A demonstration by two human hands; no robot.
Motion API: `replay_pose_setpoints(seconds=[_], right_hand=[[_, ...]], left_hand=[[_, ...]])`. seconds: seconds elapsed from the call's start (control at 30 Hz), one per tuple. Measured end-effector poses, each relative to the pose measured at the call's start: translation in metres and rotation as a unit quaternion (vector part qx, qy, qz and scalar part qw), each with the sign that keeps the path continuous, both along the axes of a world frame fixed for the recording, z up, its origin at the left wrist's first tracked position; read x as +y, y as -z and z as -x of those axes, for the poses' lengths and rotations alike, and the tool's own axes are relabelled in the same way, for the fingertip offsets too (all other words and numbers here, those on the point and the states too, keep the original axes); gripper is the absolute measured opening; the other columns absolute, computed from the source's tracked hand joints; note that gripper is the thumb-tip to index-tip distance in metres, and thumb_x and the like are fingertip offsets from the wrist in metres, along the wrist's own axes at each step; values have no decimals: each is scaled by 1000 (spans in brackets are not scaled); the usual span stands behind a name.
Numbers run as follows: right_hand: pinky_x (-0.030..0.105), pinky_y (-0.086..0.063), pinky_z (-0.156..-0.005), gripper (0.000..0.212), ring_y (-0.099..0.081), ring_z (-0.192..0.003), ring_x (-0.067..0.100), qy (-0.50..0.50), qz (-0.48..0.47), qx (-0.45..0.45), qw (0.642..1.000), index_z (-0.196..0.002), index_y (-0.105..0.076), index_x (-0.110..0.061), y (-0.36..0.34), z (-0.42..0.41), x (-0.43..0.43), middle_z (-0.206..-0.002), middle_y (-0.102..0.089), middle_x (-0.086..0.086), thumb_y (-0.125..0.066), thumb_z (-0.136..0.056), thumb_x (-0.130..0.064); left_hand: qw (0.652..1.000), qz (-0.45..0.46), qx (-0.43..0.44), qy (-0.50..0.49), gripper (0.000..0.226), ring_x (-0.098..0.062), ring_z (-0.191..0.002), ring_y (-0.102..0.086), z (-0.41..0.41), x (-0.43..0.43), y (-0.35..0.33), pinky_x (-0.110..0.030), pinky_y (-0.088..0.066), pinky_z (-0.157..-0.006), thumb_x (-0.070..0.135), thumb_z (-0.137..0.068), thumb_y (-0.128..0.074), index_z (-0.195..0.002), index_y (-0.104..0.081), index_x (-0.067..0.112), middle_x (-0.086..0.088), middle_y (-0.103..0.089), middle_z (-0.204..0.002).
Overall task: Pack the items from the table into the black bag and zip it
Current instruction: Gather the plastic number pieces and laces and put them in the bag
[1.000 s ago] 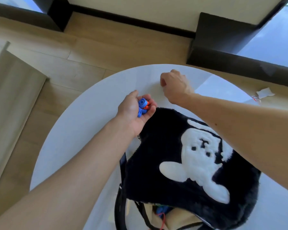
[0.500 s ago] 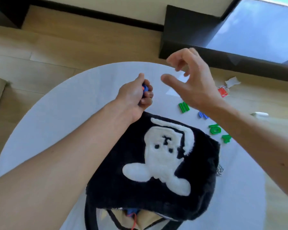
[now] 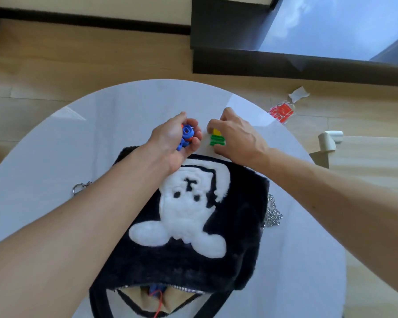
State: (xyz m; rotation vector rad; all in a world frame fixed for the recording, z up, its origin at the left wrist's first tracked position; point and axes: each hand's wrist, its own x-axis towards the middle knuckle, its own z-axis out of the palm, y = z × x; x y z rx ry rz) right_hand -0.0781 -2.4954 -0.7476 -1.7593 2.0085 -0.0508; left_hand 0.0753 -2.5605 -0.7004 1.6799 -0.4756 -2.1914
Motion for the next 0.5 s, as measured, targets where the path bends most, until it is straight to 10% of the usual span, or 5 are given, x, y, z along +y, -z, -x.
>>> replay_pose_setpoints(seconds=[0.27,0.5], right_hand=[[23,-53,-70,31,-60,-83,13,94,113,-216,965,-107,-66,-30,-66,5,5,-105,-54,2,-76,-77,-28],[32,-43,-91,54,-52,-108,13,-1,78,-145,986,-129,-54,-29,-83,21,35,-112,-65,-15,-75,-81,-45]], left_hand=[[994,-32,73,70,46,-18,-67,-61,22,10,-4,-24,-57,-60,41,-105,-34,-98,-63,5,-10,-63,-78],[992,-25,87,86,31,-9,-50,-48,48,22,-6,-16,-38,-40,29,-101,-50,-80,-64,11,-2,-56,-67]])
